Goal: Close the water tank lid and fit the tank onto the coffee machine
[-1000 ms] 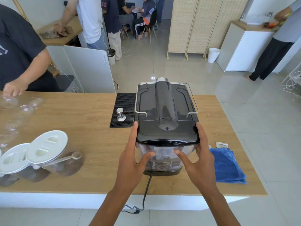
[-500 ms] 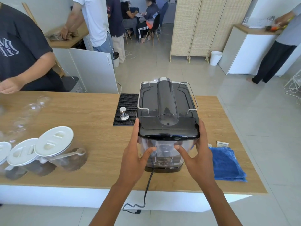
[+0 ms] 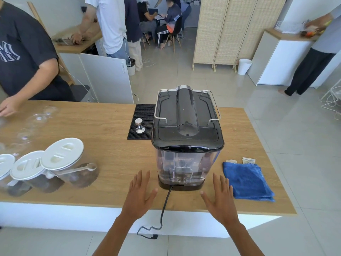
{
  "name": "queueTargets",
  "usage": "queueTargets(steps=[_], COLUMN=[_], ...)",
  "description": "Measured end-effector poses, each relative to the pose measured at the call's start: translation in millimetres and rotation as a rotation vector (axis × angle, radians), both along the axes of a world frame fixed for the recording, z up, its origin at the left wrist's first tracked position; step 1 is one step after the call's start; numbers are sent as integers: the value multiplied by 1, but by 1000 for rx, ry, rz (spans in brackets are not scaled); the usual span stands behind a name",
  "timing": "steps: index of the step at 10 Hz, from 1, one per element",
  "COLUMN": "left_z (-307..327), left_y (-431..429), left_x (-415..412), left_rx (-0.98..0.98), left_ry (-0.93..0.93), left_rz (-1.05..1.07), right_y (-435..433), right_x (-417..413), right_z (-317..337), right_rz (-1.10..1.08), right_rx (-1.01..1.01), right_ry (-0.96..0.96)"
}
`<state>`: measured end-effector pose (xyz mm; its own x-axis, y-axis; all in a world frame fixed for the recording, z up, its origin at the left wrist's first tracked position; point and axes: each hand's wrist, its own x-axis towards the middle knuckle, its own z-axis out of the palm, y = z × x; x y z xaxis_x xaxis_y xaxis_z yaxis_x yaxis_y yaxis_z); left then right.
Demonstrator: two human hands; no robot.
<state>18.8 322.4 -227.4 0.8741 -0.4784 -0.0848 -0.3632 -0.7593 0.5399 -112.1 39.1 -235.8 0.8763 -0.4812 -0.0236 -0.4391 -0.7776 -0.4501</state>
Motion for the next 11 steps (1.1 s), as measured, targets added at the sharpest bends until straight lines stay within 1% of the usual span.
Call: queueTargets(steps=[1, 3, 6, 9, 10, 11], left_z=[-28, -32, -38, -45, -49, -55], left_y=[7, 3, 6, 8, 9, 8], left_x=[-1, -3, -5, -5, -4, -3], left_rx=[179, 270, 272, 279, 275, 238], left_ry=[-74, -86, -122, -140, -169, -186], left_rz=[-19, 10, 28, 21, 14, 29], right_y=[-6, -2, 1, -2, -2, -7], right_x=[-10, -12, -11, -9, -9, -3], right_z=[-21, -28, -31, -30, -31, -26], right_rz=[65, 50, 23, 47, 50, 1], right_rx=[-100, -157, -179, -149, -126, -1], right_ry=[104, 141, 164, 184, 199, 146])
